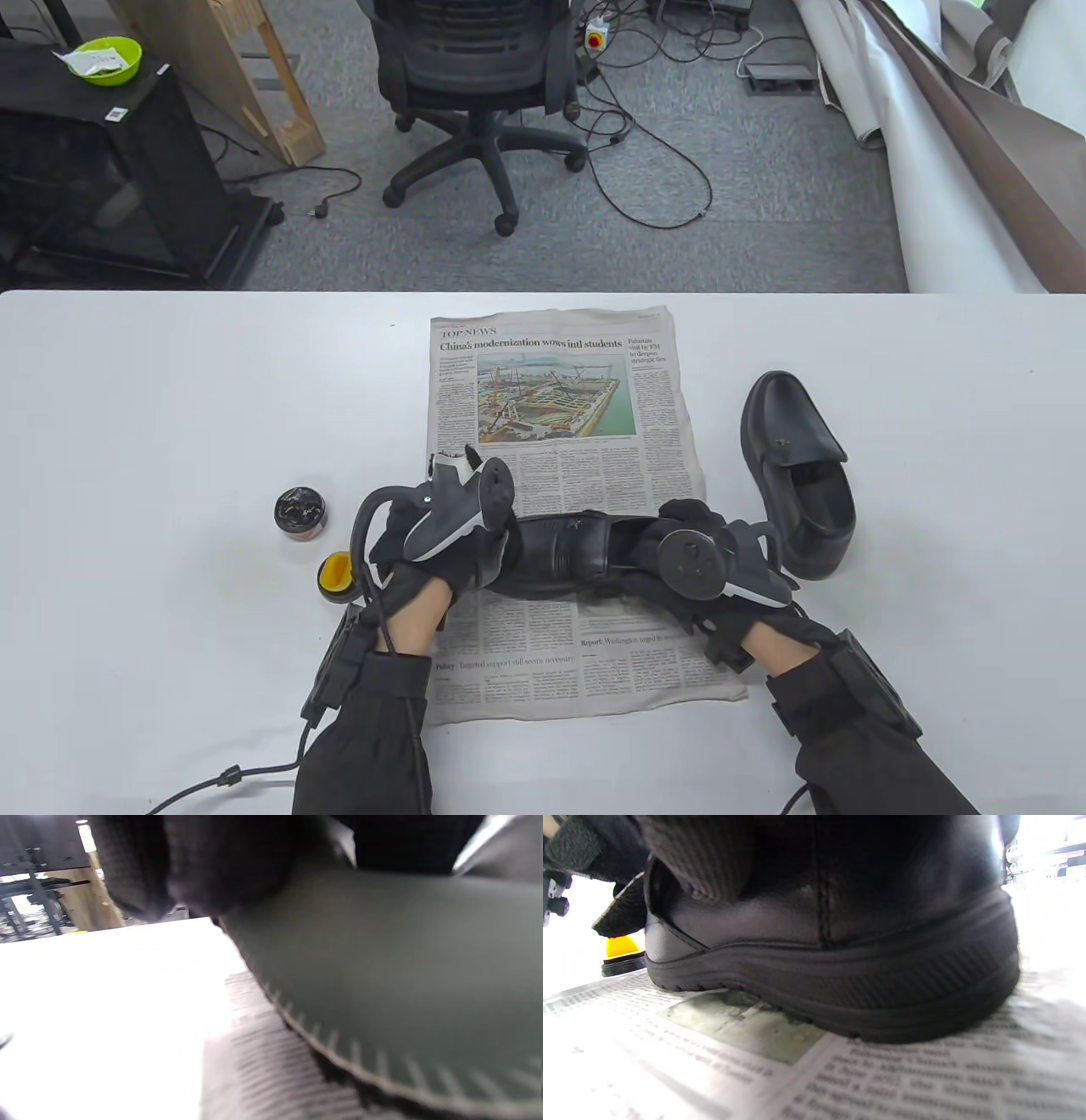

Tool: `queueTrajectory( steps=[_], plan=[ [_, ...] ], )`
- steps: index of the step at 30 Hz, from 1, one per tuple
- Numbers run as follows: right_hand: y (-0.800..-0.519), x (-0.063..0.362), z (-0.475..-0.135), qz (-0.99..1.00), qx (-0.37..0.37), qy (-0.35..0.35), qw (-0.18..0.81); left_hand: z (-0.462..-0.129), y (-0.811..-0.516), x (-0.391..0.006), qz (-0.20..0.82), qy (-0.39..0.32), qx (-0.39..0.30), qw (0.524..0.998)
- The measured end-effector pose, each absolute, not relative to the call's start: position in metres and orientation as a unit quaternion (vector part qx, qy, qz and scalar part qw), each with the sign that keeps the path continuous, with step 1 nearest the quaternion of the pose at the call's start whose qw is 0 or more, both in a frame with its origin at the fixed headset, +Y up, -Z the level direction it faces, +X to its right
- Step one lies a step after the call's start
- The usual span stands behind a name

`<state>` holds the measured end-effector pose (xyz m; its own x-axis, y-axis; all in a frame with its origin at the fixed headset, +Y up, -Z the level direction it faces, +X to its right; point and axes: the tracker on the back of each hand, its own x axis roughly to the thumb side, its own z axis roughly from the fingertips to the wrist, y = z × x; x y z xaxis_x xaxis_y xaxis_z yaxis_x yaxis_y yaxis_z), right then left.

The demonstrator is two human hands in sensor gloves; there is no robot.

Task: Dip and apply built-in sponge shoe polish on shoes

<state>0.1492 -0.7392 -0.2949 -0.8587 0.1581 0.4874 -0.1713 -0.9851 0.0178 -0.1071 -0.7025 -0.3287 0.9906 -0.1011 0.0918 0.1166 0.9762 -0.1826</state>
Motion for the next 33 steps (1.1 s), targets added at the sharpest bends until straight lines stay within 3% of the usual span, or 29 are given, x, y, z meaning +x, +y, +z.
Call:
queueTrajectory(
  steps=[5,9,12,16,21,30,33],
  plan=[
    [-0.739,0.149,-0.295,0.964,0.252,-0.012,0.085,-0.339,-0.687,-0.058,0.054,-0.122,-0.128,0.983],
    [-0.739,0.149,-0.295,0.963,0.254,-0.011,0.087,-0.346,-0.701,-0.033,0.016,-0.140,-0.175,0.974],
    [-0.740,0.149,-0.295,0.963,0.255,-0.012,0.085,-0.350,-0.705,-0.038,0.031,-0.133,-0.187,0.973],
    [-0.740,0.149,-0.295,0.963,0.255,-0.012,0.085,-0.355,-0.710,-0.051,-0.046,-0.107,-0.188,0.975],
    [-0.740,0.149,-0.295,0.963,0.255,-0.012,0.084,-0.357,-0.715,-0.068,-0.035,-0.088,-0.205,0.974],
    [-0.740,0.149,-0.295,0.964,0.253,-0.013,0.082,-0.350,-0.716,-0.094,-0.044,-0.061,-0.193,0.978],
    [-0.740,0.149,-0.295,0.964,0.253,-0.012,0.082,-0.349,-0.714,-0.103,-0.089,-0.041,-0.186,0.978]
  ],
)
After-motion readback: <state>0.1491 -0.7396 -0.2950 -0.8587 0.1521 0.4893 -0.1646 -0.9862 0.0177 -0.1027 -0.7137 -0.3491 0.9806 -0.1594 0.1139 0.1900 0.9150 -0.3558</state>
